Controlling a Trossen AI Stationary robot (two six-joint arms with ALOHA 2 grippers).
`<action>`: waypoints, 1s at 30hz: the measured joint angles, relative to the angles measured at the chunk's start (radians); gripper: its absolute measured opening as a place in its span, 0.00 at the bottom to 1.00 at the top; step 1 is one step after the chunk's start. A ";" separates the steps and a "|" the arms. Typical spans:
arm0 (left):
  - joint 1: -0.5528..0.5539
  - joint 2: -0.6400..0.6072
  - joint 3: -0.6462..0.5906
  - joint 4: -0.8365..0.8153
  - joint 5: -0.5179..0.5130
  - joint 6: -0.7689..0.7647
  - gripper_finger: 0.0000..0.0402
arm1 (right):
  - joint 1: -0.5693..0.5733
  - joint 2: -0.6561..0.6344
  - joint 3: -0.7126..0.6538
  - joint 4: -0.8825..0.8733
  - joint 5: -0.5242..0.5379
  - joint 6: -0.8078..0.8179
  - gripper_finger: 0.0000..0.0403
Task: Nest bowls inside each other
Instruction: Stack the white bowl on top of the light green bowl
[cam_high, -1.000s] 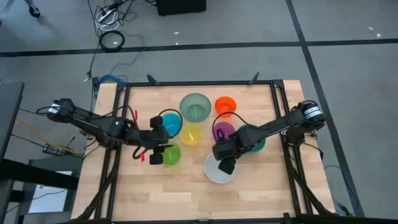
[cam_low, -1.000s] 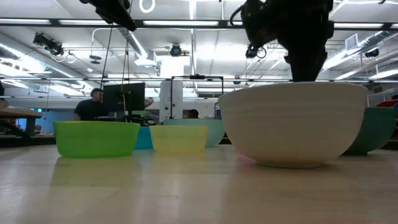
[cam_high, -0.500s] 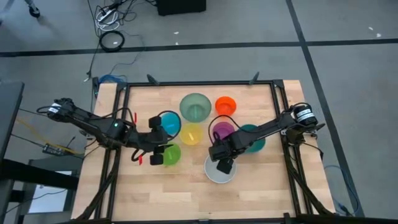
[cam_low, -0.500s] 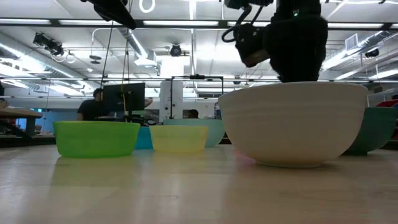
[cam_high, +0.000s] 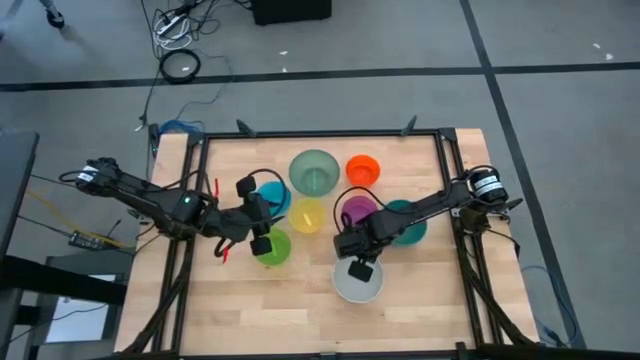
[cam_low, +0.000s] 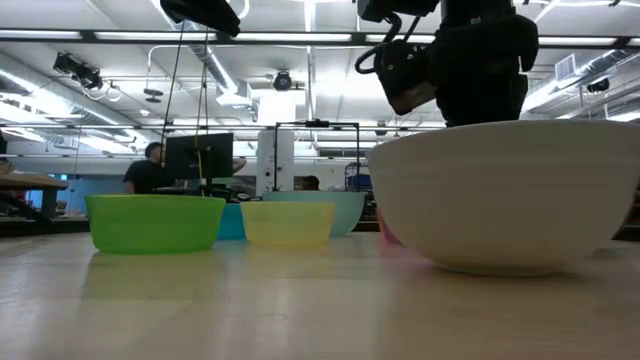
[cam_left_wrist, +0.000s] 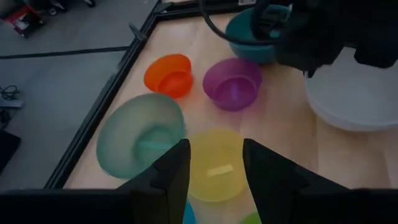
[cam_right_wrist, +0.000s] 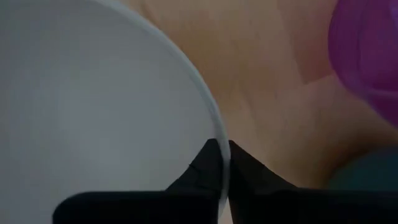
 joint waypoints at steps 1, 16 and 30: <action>0.000 0.000 0.000 0.001 0.000 0.002 0.39 | -0.003 0.000 0.004 -0.003 -0.005 -0.013 0.01; 0.000 0.000 0.000 0.470 -0.192 0.361 0.39 | -0.201 -0.095 0.261 0.029 0.282 -0.219 0.00; -0.003 -0.149 0.000 0.449 -0.254 0.210 0.39 | -0.634 0.007 0.264 0.363 0.171 -0.368 0.00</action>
